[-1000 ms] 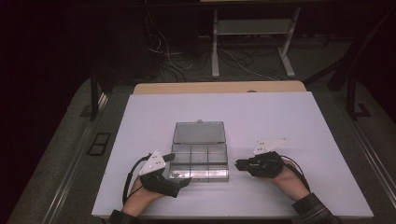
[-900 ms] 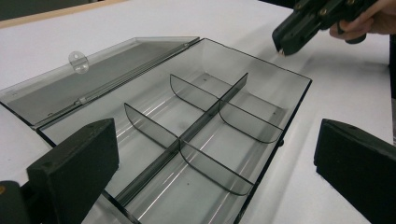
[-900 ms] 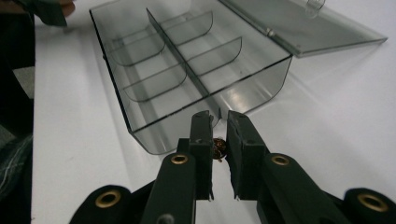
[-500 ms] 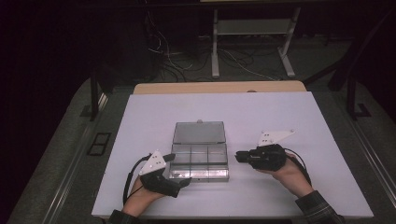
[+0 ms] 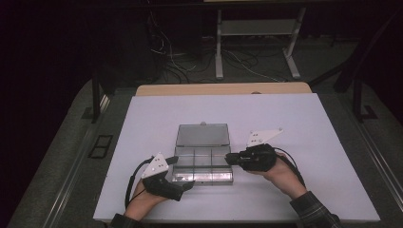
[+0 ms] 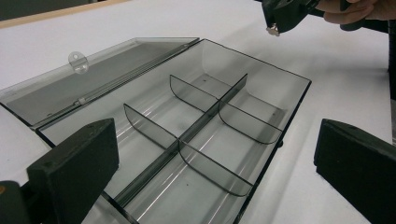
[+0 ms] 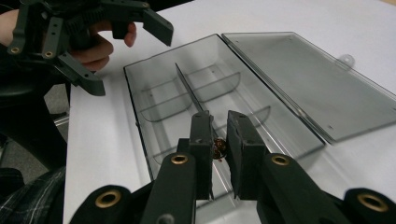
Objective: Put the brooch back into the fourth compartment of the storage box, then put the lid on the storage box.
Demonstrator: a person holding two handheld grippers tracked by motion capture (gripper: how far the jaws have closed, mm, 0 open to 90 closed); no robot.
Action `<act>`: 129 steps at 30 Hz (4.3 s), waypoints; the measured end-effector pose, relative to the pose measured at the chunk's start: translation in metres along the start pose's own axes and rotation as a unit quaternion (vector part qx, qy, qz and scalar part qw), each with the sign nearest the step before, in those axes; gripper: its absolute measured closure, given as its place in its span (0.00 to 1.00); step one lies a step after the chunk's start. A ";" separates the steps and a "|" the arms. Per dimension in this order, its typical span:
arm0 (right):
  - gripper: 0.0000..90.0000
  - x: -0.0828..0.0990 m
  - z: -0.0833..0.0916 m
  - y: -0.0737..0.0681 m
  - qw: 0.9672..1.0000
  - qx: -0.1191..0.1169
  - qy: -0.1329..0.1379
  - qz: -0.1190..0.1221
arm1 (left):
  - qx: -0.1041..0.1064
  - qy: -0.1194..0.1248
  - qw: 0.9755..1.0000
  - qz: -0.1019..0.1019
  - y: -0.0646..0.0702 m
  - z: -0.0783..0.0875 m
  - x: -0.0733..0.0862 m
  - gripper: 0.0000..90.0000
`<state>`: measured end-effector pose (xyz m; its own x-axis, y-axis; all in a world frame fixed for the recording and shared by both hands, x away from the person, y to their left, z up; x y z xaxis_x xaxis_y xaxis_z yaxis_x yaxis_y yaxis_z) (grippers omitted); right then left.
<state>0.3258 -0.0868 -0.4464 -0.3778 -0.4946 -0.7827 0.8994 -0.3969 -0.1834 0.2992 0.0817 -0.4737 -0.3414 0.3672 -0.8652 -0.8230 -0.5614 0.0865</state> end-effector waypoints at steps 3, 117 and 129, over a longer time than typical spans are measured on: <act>0.89 -0.003 -0.006 -0.003 1.000 -0.007 -0.005 0.003 | 0.001 0.000 1.000 0.000 0.000 0.000 0.000 0.00; 0.99 -0.022 -0.036 0.134 0.988 0.113 -0.005 -0.103 | -0.113 -0.089 0.986 0.086 -0.155 -0.049 -0.039 0.96; 0.99 0.015 -0.050 0.142 0.983 0.118 -0.047 -0.129 | -0.107 -0.167 0.975 0.101 -0.162 -0.052 -0.002 0.98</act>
<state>0.4591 -0.1122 -0.5134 -0.6158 -0.4177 -0.6681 0.6987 -0.6813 -0.2180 0.4567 0.1327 -0.5115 -0.6451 0.4343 -0.6287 -0.6219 -0.7765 0.1017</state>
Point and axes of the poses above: each handheld gripper's, and its own axes: z roughly backward along the jaws, x roughly out of its underside, y roughly to its right, the point moved 10 cm from there along -z, roughly forward along the jaws, and after that the axes turned 4 degrees about -y, right-handed, at the moved point
